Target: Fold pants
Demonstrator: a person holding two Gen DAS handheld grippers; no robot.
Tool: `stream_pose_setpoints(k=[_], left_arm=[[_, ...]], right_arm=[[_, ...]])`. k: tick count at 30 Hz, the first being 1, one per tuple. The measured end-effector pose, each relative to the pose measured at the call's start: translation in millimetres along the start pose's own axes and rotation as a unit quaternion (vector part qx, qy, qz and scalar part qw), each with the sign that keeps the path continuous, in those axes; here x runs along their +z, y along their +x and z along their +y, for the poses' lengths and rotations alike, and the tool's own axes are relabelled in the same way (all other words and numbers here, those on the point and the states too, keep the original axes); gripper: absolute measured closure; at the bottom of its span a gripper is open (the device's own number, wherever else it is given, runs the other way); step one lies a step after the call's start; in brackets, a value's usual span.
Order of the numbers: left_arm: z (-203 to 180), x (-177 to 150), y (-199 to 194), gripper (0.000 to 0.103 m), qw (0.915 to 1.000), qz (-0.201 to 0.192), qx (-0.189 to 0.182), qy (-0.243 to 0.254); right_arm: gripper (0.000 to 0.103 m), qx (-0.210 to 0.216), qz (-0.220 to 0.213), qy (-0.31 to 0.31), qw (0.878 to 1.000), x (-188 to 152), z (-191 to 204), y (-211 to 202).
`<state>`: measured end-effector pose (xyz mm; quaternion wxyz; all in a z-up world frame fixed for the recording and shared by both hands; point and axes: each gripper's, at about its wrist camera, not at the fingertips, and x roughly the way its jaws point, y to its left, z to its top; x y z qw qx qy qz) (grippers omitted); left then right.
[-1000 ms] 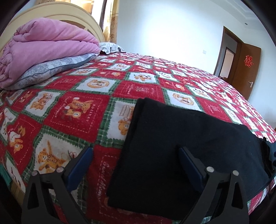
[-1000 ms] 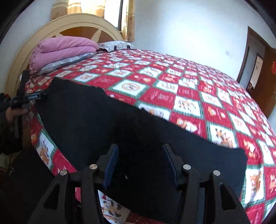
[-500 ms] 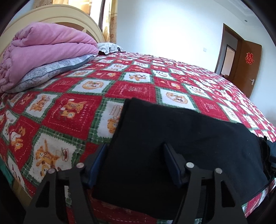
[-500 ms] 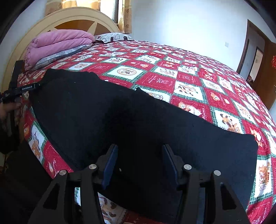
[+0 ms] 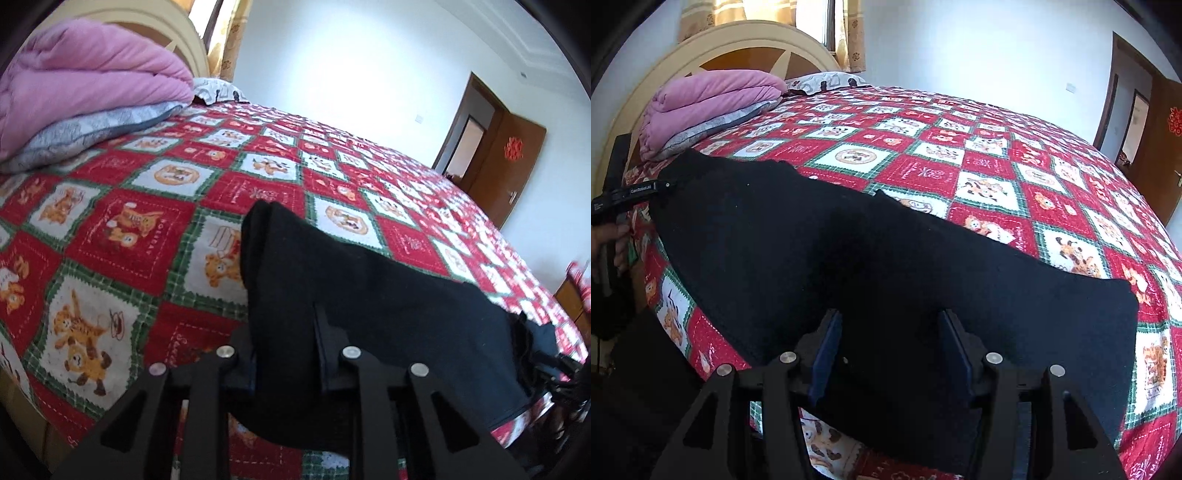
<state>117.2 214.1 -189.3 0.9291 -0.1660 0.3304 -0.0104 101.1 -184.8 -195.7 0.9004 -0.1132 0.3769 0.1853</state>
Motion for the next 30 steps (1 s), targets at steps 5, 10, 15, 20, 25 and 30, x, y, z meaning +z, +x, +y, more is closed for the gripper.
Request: stream_pose_setpoints(k=[5,10,15,20,25,30], left_arm=[[-1.6,7.8,-10.0,0.08,0.9996,-0.006,-0.022,-0.015],[-24.1,26.2,-37.0,0.08,0.997,-0.03,-0.07,-0.017],[-69.6,38.9,-61.5,0.08,0.9922,-0.046,-0.116,0.004],[-120.8,44.6,-79.5,0.08,0.986,-0.055,-0.155,0.029],[-166.2,51.7,-90.4,0.08,0.9778,-0.05,-0.195,0.058],[-216.0,52.5,-95.3,0.08,0.9671,-0.035,-0.233,0.094]], right_arm=[[0.047,-0.008,-0.008,0.01,1.0,3.0,-7.2,-6.6],[0.047,-0.027,-0.009,0.02,0.999,10.7,-19.6,-24.1],[0.047,-0.046,0.002,0.039,0.998,12.0,-45.8,-53.1],[0.047,-0.056,0.02,0.07,0.996,0.0,-80.1,-69.2],[0.047,-0.072,0.022,0.11,0.991,-16.0,-116.0,-78.7],[0.047,-0.076,0.019,0.131,0.988,-17.6,-132.1,-82.6]])
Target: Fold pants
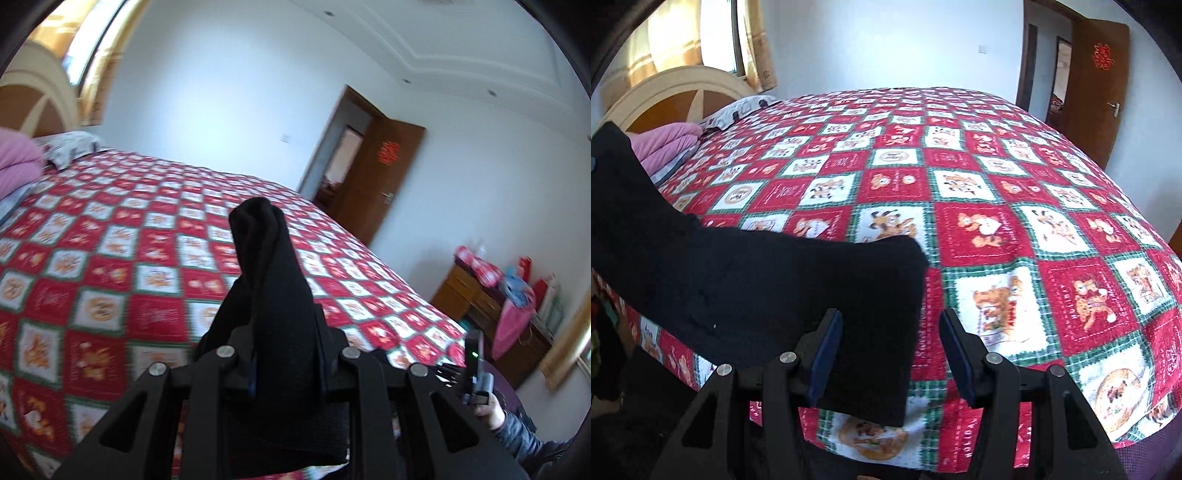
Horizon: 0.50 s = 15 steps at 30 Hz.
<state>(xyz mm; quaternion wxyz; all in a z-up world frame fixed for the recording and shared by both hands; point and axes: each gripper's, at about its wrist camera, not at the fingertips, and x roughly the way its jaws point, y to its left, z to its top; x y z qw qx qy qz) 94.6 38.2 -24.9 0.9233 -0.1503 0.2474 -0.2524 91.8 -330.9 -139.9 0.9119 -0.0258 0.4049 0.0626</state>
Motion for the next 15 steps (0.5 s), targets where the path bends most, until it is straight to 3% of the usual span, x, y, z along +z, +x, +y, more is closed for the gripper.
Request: stream_pose_setpoints(k=[8,15], left_arm=[[-70.3,-9.3,67.9,0.08,0.9937,0.07,-0.066,0.058],[-97.7,-38.6,131.5,0.08,0.9845,0.14,-0.083,0.066]], right_arm=[[0.047,-0.003,0.009,0.032,0.999,4.3,-37.3,-9.6],[0.047,0.001,0.025,0.08,0.996,-5.7,-64.7,-0.2]])
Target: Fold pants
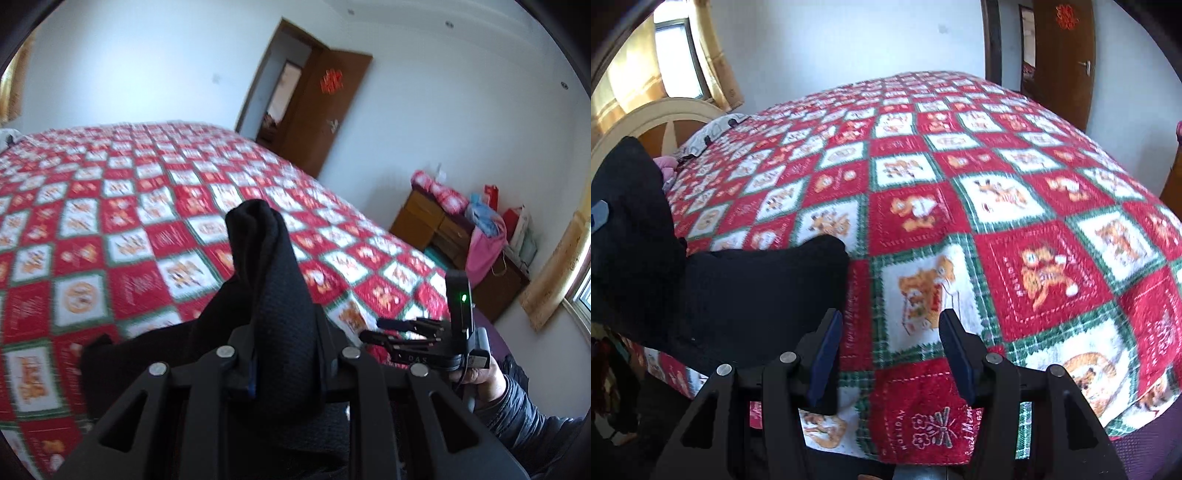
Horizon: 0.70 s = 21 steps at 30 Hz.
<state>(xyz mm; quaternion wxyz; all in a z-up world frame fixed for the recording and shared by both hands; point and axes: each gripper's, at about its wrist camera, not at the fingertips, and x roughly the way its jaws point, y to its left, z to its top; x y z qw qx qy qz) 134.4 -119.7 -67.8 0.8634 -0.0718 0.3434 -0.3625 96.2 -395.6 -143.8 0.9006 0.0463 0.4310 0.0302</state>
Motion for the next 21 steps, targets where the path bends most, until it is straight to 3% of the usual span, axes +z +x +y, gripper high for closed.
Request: stream_pose_setpoints(k=[6,12,16,21], left_arm=[[-25.8,-18.7,46.4,0.08,0.9982,0.045,0.028,0.029],[-41.7,-36.9,84.0,0.08,0.991,0.086,0.07,0.075],[-50.7,-40.0,97.7,0.079,0.9861,0.091,0.094,0.103],[-59.8,-40.0,107.0,0.074,0.9858,0.085,0.096,0.109]], right_arm=[[0.047,0.008,-0.002,0.026,1.0,-3.9,-4.1,9.7],[0.047,0.03,-0.006,0.059,0.998,-3.9,-10.5,9.2],[0.047,0.044,-0.005,0.083,0.996,-4.5,-14.0,12.1],[0.047,0.048,-0.011,0.106,0.993,-3.7,-19.8,13.5]])
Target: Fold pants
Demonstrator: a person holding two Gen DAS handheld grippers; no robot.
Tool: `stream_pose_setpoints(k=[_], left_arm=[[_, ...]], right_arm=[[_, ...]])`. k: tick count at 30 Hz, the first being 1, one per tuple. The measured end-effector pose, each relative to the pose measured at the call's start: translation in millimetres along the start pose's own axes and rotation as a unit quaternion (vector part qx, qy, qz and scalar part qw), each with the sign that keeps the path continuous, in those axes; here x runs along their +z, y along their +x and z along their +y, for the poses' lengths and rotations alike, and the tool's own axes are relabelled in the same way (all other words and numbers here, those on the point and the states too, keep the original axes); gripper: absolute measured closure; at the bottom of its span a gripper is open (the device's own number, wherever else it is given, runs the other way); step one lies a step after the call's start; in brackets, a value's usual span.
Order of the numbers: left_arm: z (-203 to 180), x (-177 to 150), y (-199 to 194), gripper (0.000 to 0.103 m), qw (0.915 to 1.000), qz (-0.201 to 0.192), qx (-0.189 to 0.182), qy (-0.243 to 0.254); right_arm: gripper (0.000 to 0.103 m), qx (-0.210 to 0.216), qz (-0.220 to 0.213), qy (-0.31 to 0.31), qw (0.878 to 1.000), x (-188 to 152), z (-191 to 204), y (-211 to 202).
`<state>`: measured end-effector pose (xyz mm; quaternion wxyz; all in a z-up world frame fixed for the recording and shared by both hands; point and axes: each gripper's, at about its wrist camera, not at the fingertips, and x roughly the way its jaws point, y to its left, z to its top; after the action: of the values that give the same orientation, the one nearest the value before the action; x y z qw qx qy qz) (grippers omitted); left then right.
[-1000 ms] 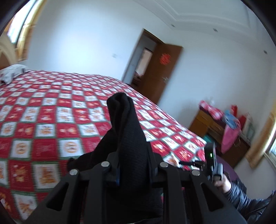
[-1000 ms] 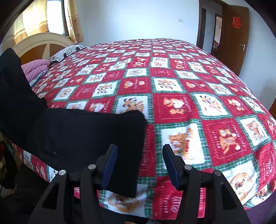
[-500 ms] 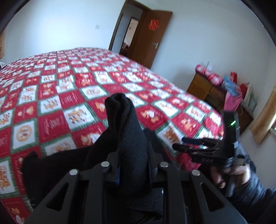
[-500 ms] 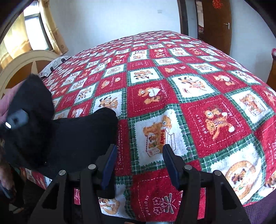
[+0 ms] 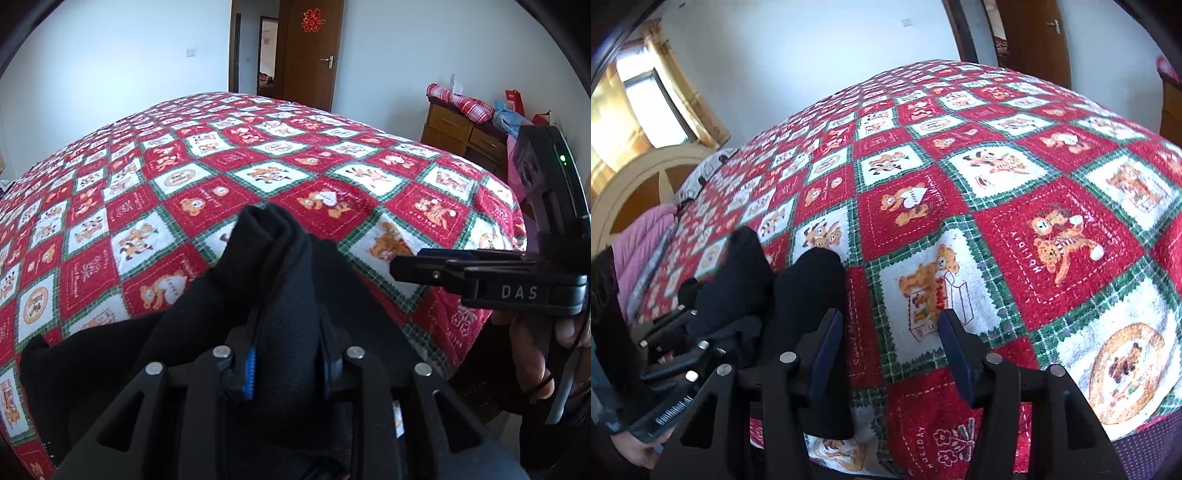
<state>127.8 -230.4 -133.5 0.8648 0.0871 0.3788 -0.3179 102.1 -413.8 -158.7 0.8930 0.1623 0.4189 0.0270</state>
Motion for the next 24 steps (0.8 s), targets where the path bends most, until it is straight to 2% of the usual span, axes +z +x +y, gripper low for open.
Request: stream_pose_setpoints(k=[4,8,10,11,12,15,17,21,24], left_arm=[[-10.6,2.6,-8.8,0.065,0.9996,-0.023,-0.011,0.012],[-12.3,4.5,-31.1,0.062,0.9985,-0.05,-0.009,0.019],[-6.9,0.7,-50.4,0.043,0.9969,-0.076,0.003,0.022],[-1.9,-3.7,-62.9,0.027,0.9948,-0.097,0.021,0.024],[4.1,-7.6,-71.2,0.021,0.9925,-0.112,0.042,0.024],[27.8,-19.5,-87.1,0.021,0.9879,-0.126,0.089,0.011],[44.5,-29.1,-90.4,0.021,0.9846,-0.125,0.122,-0.004],[78.2,-50.4,-87.5,0.021,0.9827,-0.109,0.134,-0.065],[96.5,-63.5,-79.8,0.021,0.9797,-0.1,0.141,-0.1]], right_arm=[[0.047,0.008,-0.003,0.015,1.0,1.6,-4.7,-0.4],[0.047,0.017,0.003,0.026,1.0,1.5,-8.3,2.1],[0.047,0.027,0.001,0.038,0.999,2.1,-10.6,-1.2],[0.047,0.037,-0.002,0.047,0.998,3.1,-10.9,-5.8],[0.047,0.045,-0.006,0.049,0.998,3.6,-9.2,-10.5],[0.047,0.084,-0.019,0.028,0.996,5.3,15.1,-30.2],[0.041,0.104,-0.018,-0.006,0.994,0.9,39.3,-37.3],[0.039,0.087,-0.022,-0.094,0.992,-22.0,88.5,-36.1],[0.04,0.04,-0.024,-0.134,0.99,-40.2,108.8,-16.4]])
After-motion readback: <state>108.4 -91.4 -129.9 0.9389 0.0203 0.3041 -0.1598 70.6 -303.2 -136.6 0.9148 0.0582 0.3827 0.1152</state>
